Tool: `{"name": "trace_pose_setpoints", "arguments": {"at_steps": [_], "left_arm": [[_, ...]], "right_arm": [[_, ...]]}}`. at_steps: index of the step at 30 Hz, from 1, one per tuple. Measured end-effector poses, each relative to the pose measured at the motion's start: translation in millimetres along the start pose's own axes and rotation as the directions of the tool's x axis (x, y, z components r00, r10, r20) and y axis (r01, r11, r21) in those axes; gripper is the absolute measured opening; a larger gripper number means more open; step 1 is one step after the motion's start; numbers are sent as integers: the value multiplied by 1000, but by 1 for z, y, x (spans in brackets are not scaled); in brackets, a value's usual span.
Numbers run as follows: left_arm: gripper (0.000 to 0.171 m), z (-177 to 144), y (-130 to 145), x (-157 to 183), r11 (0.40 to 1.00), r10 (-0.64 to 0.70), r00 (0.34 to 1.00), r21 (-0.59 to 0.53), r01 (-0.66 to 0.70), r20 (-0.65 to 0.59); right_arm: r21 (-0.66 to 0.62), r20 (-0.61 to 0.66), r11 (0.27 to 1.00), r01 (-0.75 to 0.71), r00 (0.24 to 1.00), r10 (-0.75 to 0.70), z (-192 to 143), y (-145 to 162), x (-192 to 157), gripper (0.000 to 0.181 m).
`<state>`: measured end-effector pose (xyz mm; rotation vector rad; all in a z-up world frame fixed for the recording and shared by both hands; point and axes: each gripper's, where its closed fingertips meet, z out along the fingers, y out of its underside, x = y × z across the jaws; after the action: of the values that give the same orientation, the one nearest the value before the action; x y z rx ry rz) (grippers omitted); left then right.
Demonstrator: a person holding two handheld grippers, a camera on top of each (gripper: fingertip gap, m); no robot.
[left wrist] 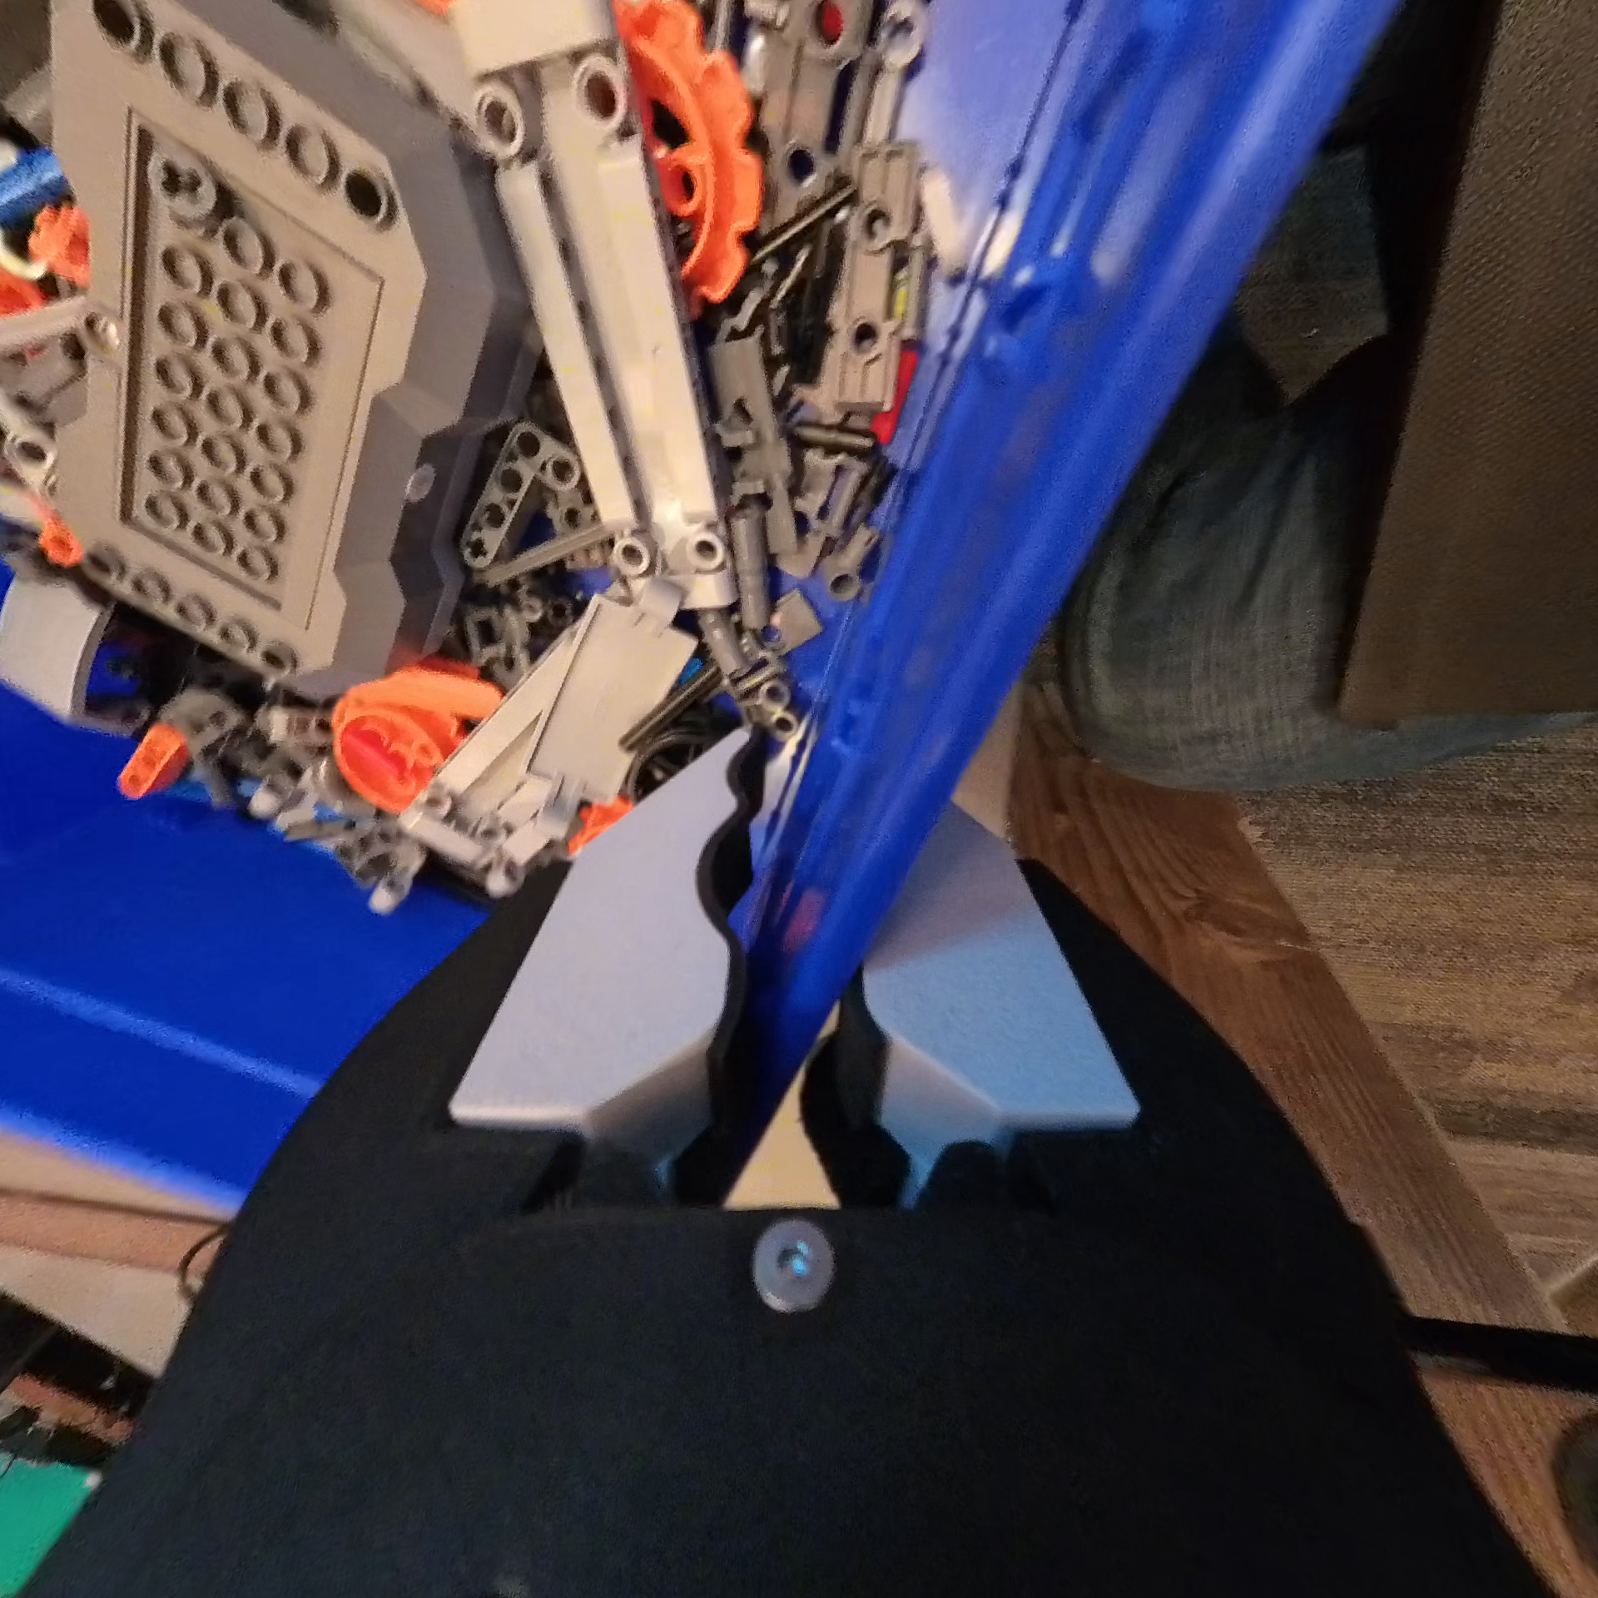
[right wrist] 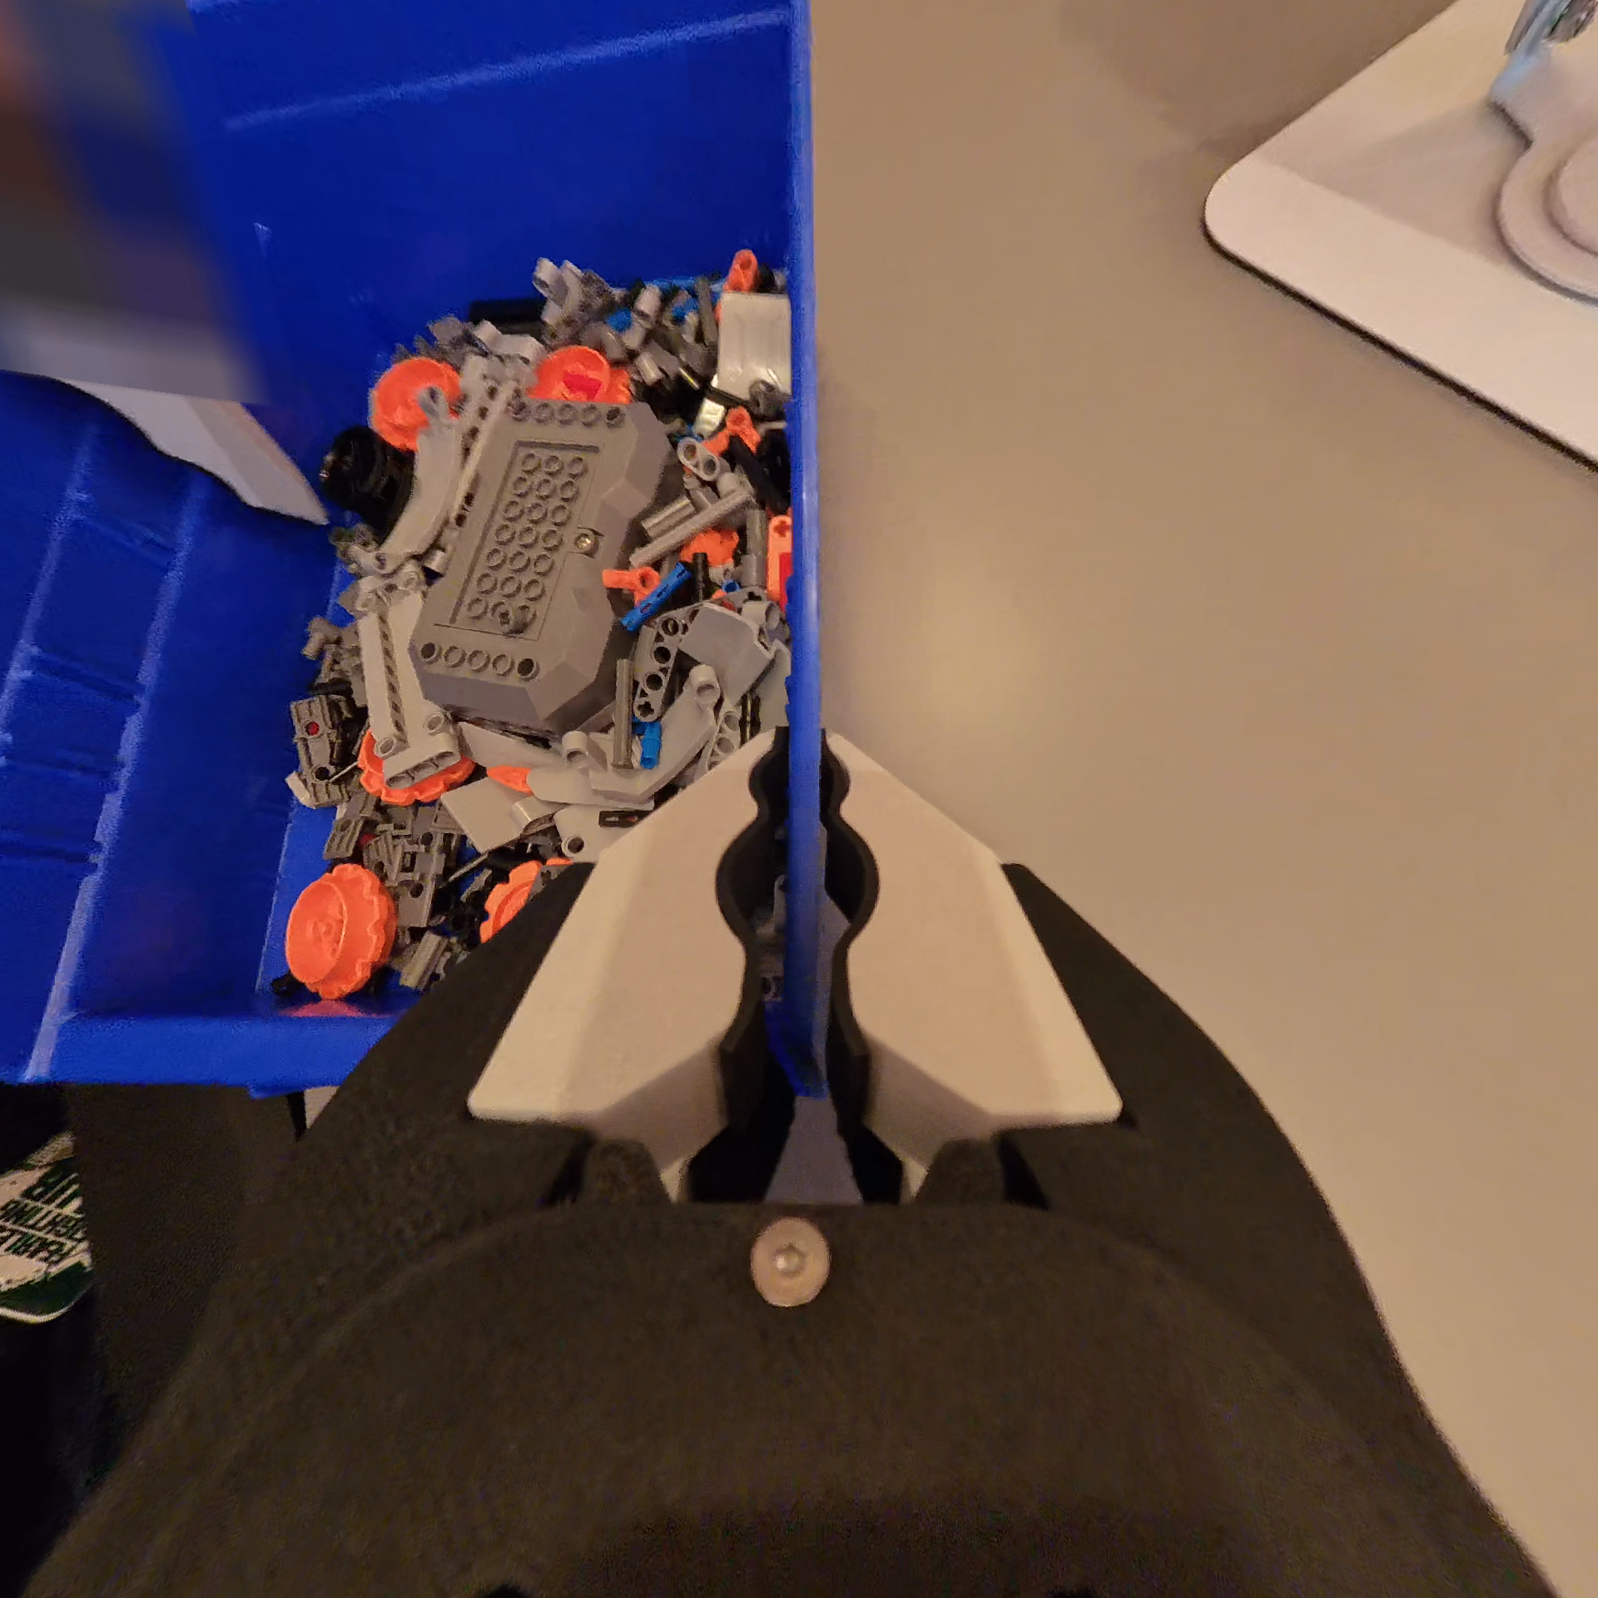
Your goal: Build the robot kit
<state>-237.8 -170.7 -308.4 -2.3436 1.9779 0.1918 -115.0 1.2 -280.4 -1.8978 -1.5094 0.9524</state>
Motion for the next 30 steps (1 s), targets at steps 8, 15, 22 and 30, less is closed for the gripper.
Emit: {"name": "trace_pose_setpoints", "arguments": {"at_steps": [8,15,22,30], "left_arm": [[36,9,48,-53,994,-2,975,-104,26,224],[55,-28,89,-47,900,-385,873,-89,427,298],[72,-58,-1,21,544,-812,582,407,734,37],[105,-21,-83,31,149,-895,376,634,759,-239]], "right_arm": [[83,0,991,-107,994,108,5,-5,-2,10],[110,119,993,-49,992,36,-15,12,-26,35],[50,196,994,99,975,-107,-19,33,-31,39],[-2,74,995,101,992,-100,-5,29,-20,30]]}}
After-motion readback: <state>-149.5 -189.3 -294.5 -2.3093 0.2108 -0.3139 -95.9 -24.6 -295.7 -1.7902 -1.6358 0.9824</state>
